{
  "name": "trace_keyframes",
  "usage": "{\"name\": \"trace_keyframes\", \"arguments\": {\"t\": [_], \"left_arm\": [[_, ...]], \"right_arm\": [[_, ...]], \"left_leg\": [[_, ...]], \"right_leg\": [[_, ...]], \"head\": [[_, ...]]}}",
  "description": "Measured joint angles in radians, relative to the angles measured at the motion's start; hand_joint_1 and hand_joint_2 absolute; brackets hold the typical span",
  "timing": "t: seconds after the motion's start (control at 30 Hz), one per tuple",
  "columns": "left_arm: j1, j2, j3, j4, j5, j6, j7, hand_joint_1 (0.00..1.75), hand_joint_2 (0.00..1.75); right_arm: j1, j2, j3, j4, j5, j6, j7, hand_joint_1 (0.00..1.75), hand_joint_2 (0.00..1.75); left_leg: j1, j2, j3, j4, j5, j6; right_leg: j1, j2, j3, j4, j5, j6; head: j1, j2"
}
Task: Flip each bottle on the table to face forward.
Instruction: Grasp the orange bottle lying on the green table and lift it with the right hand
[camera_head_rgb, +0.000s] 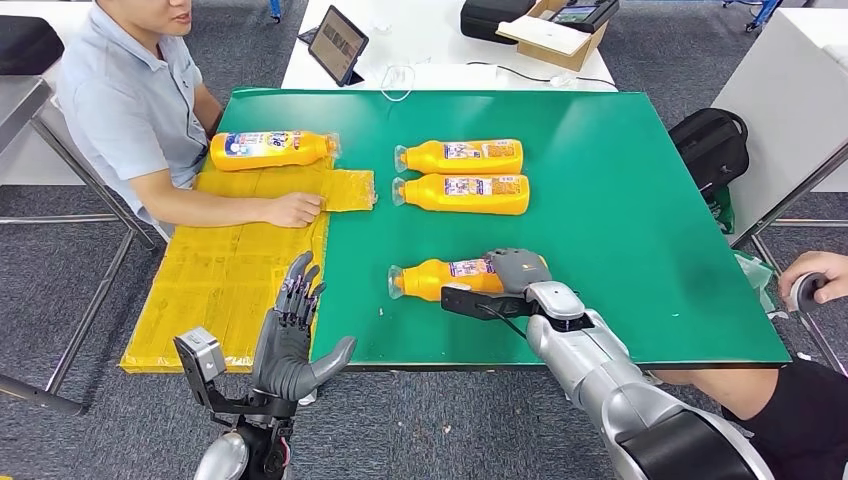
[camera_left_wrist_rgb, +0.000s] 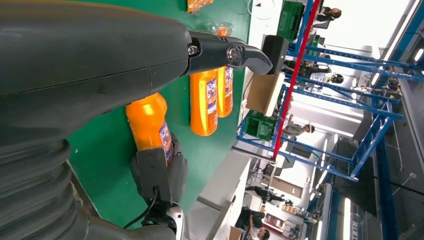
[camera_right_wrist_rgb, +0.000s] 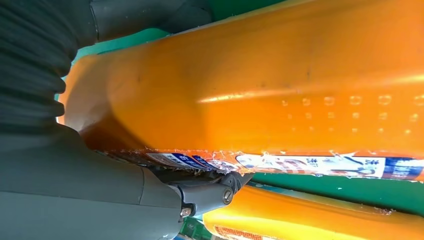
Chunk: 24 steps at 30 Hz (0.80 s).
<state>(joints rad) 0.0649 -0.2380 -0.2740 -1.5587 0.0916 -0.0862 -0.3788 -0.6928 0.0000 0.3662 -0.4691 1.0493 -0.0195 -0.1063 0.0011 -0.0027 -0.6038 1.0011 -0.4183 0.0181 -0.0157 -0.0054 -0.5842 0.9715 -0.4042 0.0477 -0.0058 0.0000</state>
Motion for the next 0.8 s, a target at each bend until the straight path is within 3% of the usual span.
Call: {"name": "trace_keyframes", "arguments": {"t": [0.17,0.33,0.57,0.8], "left_arm": [[0.002,0.000,0.000,0.000,-0.012,0.029,-0.010,0.00,1.75],[0.005,-0.001,0.000,-0.001,-0.034,0.123,-0.018,0.00,1.75],[0.004,-0.003,-0.003,0.008,-0.011,0.180,-0.051,0.00,1.75],[0.000,-0.003,-0.003,0.021,0.022,0.220,-0.077,0.00,1.75]], "right_arm": [[0.020,0.004,-0.012,-0.014,-0.122,-0.057,-0.105,1.75,1.75],[0.148,0.035,-0.052,-0.170,-0.323,-0.157,-0.219,1.75,1.75],[0.343,0.088,-0.115,-0.450,-0.499,-0.298,-0.308,1.75,1.75],[0.410,0.109,-0.178,-0.592,-0.556,-0.344,-0.337,1.63,1.75]], "left_leg": [[0.000,0.000,0.001,0.000,-0.001,0.000],[0.000,0.004,0.001,0.000,-0.002,-0.002],[0.001,0.001,-0.008,0.000,-0.001,-0.002],[0.000,0.000,-0.010,0.000,-0.001,-0.002]], "right_leg": [[0.000,0.000,0.001,0.000,0.000,0.000],[0.001,0.003,0.000,0.000,0.000,0.000],[0.002,0.002,-0.008,0.001,0.000,-0.001],[0.000,0.002,-0.009,0.000,0.000,-0.001]], "head": [[0.000,0.000],[0.000,0.000],[0.000,0.000],[0.000,0.000]]}}
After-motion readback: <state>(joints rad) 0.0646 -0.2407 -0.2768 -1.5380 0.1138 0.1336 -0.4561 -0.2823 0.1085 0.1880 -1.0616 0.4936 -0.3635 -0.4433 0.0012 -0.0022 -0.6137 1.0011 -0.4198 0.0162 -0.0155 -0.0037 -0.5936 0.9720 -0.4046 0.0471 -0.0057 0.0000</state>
